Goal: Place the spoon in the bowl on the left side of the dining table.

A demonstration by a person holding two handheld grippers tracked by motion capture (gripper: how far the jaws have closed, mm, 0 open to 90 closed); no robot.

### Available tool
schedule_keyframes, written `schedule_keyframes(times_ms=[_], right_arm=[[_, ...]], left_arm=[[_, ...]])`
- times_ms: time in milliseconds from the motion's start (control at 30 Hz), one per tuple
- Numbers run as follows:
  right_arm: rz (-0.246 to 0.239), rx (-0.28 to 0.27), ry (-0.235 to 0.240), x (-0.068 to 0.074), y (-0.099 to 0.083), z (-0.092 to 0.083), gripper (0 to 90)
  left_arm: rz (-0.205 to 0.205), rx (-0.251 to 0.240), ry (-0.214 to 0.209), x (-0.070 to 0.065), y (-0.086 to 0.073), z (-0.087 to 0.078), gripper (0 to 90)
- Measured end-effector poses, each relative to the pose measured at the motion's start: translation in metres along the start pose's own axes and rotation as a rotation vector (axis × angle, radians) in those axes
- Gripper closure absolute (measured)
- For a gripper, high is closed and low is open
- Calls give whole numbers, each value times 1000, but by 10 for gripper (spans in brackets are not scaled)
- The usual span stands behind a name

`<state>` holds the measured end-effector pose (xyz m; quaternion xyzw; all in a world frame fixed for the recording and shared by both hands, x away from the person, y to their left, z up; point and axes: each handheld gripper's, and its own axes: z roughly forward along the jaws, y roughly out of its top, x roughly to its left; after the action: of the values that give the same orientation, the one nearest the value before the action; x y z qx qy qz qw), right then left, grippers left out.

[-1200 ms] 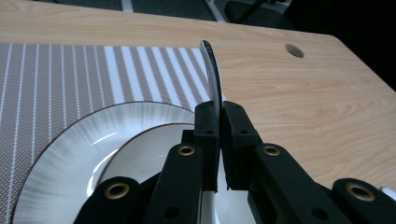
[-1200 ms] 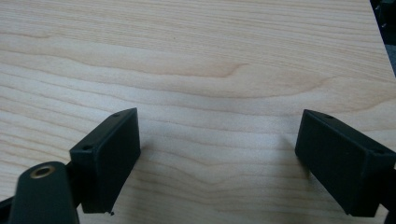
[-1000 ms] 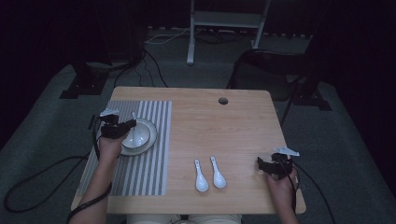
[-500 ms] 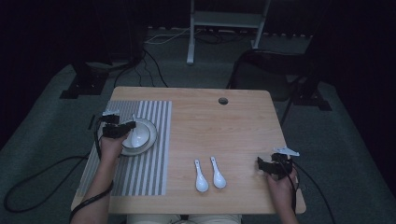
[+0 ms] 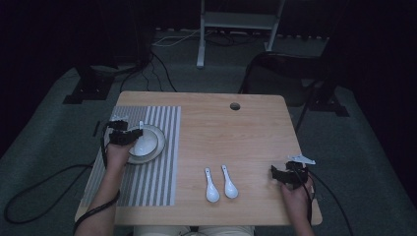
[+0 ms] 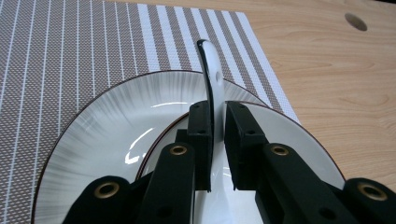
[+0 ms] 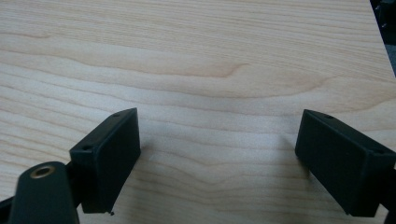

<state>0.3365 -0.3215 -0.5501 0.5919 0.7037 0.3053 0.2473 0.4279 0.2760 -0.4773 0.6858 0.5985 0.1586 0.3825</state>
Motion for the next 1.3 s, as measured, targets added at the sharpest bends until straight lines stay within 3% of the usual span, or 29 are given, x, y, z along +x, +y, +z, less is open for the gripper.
schedule_keyframes(times_ms=[200, 300, 400, 433, 467, 700, 733, 833, 867, 1033, 1067, 1300], right_arm=[[0, 0, 0, 0, 0, 0, 134], [0, 0, 0, 0, 0, 0, 134], [0, 0, 0, 0, 0, 0, 134], [0, 0, 0, 0, 0, 0, 134], [0, 0, 0, 0, 0, 0, 134], [0, 0, 0, 0, 0, 0, 134], [0, 0, 0, 0, 0, 0, 134], [0, 0, 0, 0, 0, 0, 134], [0, 0, 0, 0, 0, 0, 134], [0, 0, 0, 0, 0, 0, 134], [0, 0, 0, 0, 0, 0, 134], [0, 0, 0, 0, 0, 0, 134]], left_arm=[[24, -3, 14, -2, -2, -5, 749], [36, -9, 13, -5, -3, -8, 682], [57, -4, 23, -10, -6, -13, 549], [63, -4, 29, -11, -6, -13, 549], [71, -3, 48, -13, -7, -15, 450], [103, -10, 40, -24, -13, -25, 273], [112, 0, 43, -27, -14, -26, 168], [122, -7, 41, -29, -16, -30, 156], [119, -8, 46, -30, -17, -31, 87], [137, -33, 55, -34, -21, -41, 76], [143, -34, 46, -35, -22, -43, 6], [181, -53, 48, -43, -36, -57, 7]])
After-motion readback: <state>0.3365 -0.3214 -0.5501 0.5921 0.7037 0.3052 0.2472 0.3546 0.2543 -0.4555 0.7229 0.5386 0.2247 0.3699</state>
